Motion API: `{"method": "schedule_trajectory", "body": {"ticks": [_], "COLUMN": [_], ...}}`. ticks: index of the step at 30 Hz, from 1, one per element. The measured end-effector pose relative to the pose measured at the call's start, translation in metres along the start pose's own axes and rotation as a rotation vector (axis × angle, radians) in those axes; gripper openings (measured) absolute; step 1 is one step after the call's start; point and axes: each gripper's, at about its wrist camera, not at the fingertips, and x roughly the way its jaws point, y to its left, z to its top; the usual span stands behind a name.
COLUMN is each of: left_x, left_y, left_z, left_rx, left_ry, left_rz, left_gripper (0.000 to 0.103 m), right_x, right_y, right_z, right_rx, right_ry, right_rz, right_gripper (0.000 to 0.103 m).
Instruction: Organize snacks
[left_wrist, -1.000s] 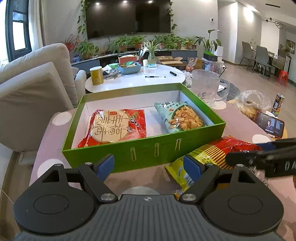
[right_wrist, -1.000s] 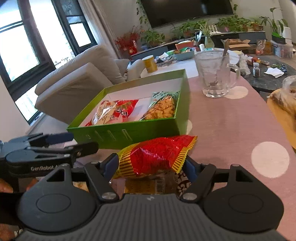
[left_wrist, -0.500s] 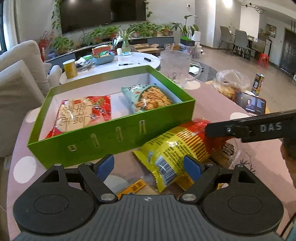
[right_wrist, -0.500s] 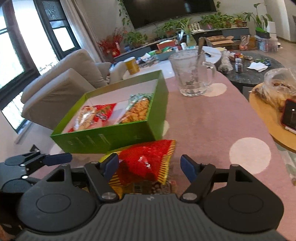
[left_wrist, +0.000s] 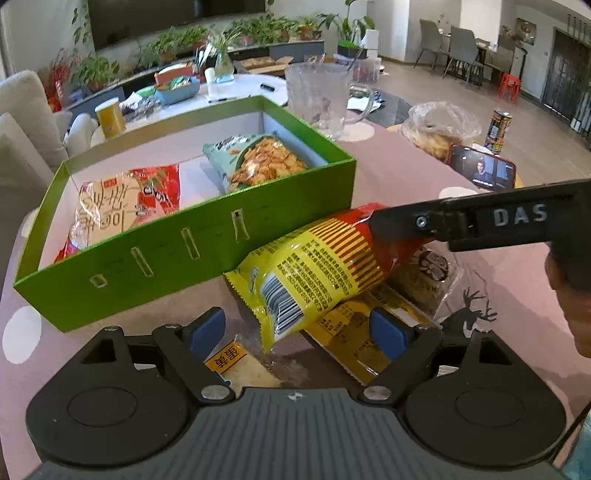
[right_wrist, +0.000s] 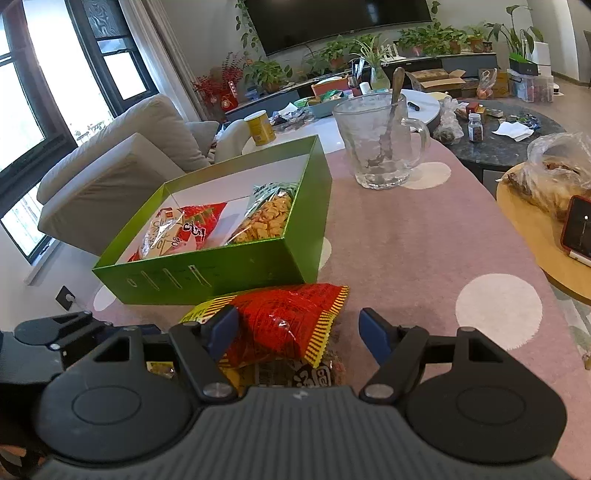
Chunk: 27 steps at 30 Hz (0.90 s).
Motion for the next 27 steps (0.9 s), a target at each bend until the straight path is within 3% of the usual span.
{"method": "schedule_trajectory", "body": {"ticks": [6,10,14,21,27], "left_x": [0.009,0.012,0.015,0.015,-0.008], "left_y": [0.011,0.015,0.012,0.003,-0.013], "left_z": [0.005,0.007,0.01,0.013,0.014], "left_rx": [-0.078,-0.102,-0.092,-0.053,0.016], "left_ry": [0.036,0.045,0.04,0.003,-0.08], "left_rz": [-0.027,-0.029,-0.037,-0.068,-0.05], "left_gripper": [0.074,0.074,0.073,0.052,0.05], "right_x": [0.002,0.004,0.01,0.011,-0.005], "right_y": [0.002,0.003,0.003,0.005,0.003], "right_z": [0.004,0.01,0.012,0.011,0.013], "right_rx": [-0.009,-0.014,-0.01,-0.027,-0.02], "right_ry": [-0.002,-0.004,0.011,0.015,-0.012], "right_rz": [0.017,0.026,0.039,0.06,0.08], "right_gripper": [0.06,0.06,0.06,0.056,0.052]}}
